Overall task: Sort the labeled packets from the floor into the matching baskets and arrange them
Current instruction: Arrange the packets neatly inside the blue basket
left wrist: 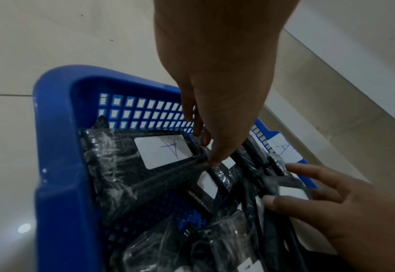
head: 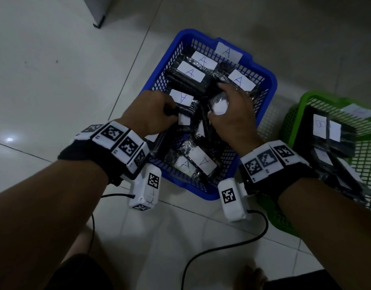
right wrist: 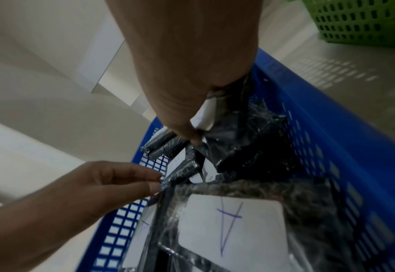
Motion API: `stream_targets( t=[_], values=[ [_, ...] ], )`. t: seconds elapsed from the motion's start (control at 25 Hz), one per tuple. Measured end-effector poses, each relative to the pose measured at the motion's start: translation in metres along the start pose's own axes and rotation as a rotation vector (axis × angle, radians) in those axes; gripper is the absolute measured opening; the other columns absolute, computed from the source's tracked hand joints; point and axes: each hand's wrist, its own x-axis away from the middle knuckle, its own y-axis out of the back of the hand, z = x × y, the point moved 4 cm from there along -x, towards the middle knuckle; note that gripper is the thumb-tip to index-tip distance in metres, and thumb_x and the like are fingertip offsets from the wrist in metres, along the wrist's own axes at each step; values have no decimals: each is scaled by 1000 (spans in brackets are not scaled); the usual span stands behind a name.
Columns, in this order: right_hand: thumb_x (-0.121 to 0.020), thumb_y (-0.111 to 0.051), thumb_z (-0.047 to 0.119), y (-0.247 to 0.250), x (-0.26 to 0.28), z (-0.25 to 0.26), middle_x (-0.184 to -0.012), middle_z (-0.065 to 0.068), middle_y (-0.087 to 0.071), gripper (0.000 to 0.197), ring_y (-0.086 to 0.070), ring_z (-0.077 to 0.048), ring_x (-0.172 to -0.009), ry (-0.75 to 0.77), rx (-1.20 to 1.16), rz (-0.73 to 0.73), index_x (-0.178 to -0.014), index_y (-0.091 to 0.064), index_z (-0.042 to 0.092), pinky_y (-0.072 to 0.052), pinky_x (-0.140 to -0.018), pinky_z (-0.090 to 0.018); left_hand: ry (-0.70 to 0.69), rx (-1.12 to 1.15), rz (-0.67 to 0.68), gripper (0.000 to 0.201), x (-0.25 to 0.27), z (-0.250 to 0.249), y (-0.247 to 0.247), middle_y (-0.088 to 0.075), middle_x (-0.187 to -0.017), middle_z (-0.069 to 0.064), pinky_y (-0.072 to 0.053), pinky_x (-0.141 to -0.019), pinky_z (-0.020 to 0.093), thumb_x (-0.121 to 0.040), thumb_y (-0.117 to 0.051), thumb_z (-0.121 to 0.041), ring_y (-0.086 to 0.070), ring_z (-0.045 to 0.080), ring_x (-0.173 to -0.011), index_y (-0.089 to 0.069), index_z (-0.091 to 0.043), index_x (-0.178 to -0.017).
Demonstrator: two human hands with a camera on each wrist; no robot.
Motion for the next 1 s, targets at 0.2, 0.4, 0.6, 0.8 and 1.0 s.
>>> stream_targets(
  t=[0.2, 0.4, 0.6, 0.8, 1.0],
  values=[
    [-70, -84, 22, 7, -2, 32, -100, 10, -62, 51, -60, -6, -91, 48, -307, 21, -113, -57, 19, -52, -80, -20, 187, 445, -121, 24, 8, 0, 11, -74, -95, 2, -55, -88, 23, -86, -71, -20, -70, 12, -90, -72, -12, -109],
    [-75, -82, 28, -11, 3, 41, -102, 3, -66, 37, -65, -13, -95, -160, -588, 67, -103, -59, 22, -56, -86, -37, 449, 967, 93, 30, 24, -9, 16, -74, -105, 7, -57, -85, 32, -89, -66, -15, -71, 19, -98, -65, -13, -118],
    [-81, -77, 22, -22, 14, 38, -99, -2, -71, 28, -69, -16, -91, -203, -638, 153, -105, -65, 15, -59, -81, -42, 394, 880, 126, 33, 33, -12, 19, -76, -94, 4, -59, -69, 26, -83, -74, -13, -73, 17, -84, -67, -17, -115],
    [-92, -64, 22, -19, 18, 39, -96, 1, -69, 20, -68, -14, -89, -210, -558, 230, -111, -66, 16, -60, -80, -35, 268, 562, 107, 58, 29, -5, 18, -72, -95, 10, -53, -68, 22, -90, -66, -11, -64, 18, -75, -47, -32, -141],
    [-87, -70, 24, -13, 26, 36, -92, 6, -66, 24, -59, -1, -80, -52, -92, 432, -109, -70, 16, -48, -81, -15, 165, -59, 302, 64, 28, 4, 9, -54, -134, 17, -43, -96, 33, -92, -53, -8, -52, 32, -121, -33, -25, -151]
  ],
)
